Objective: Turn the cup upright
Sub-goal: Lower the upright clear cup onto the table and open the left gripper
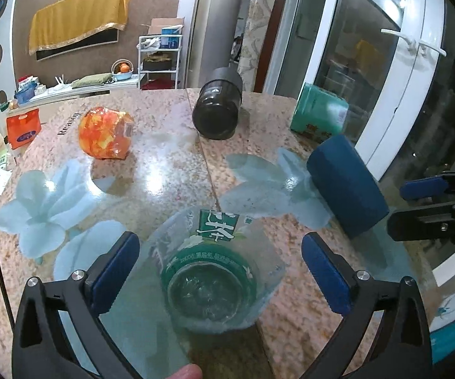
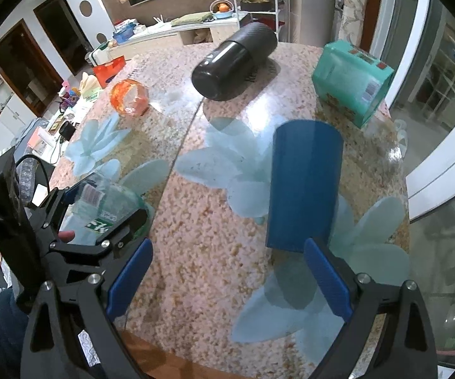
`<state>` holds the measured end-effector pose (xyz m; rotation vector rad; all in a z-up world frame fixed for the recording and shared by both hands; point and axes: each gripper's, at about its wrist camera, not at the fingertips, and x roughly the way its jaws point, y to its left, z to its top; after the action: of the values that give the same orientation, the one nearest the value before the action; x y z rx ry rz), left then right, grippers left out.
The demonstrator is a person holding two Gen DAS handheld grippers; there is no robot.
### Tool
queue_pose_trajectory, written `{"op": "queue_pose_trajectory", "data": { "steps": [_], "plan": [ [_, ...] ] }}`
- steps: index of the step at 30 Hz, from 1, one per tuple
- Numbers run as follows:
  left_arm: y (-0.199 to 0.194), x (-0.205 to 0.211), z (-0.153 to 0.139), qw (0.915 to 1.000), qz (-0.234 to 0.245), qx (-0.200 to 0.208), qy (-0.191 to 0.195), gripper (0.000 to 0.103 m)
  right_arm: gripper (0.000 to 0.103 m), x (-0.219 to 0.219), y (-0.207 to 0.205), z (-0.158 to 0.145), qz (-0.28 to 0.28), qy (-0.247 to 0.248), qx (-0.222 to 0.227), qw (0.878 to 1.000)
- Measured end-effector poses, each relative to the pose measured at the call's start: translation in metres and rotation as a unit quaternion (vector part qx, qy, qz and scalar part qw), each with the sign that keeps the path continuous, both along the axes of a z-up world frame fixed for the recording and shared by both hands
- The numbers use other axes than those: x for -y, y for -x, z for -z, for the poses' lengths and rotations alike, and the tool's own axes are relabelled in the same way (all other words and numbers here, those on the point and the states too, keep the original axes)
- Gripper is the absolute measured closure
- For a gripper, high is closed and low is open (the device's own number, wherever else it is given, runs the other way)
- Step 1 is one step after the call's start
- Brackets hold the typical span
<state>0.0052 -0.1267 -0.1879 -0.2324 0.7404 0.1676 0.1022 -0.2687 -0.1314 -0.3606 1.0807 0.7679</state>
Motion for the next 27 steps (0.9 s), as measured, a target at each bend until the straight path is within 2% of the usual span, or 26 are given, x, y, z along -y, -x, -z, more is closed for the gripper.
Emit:
{"op": "queue_pose_trajectory", "data": {
  "steps": [9, 12, 16, 19, 21, 27],
  "plan": [
    [0.011, -0.01, -0.055, 0.9992, 0.004, -0.031, 0.023, 0.0, 0.007, -0.012, 0.01, -0.032, 0.002, -0.007, 0.015, 1.0],
    [0.007, -0.018, -0.073, 0.9964, 0.006, -0.079, 0.03, 0.0, 0.004, -0.022, 0.012, -0.04, -0.002, -0.018, -0.013, 1.0],
    [0.003, -0.03, -0.096, 0.9901, 0.013, -0.138, 0.024, 0.0, 0.002, -0.034, 0.014, -0.053, 0.013, -0.04, -0.015, 0.999],
    [0.003, -0.042, -0.11, 0.9867, 0.013, -0.161, 0.022, 0.0, 0.002, -0.044, 0.016, -0.062, 0.026, -0.049, -0.015, 0.998],
    [0.004, -0.05, -0.119, 0.9862, 0.016, -0.162, 0.028, 0.0, 0.002, -0.051, 0.018, -0.068, 0.036, -0.049, -0.007, 0.998],
    [0.007, -0.076, -0.141, 0.9856, 0.027, -0.167, 0.012, 0.0, 0.002, -0.068, 0.028, -0.084, 0.07, -0.039, 0.006, 0.997]
  ]
}}
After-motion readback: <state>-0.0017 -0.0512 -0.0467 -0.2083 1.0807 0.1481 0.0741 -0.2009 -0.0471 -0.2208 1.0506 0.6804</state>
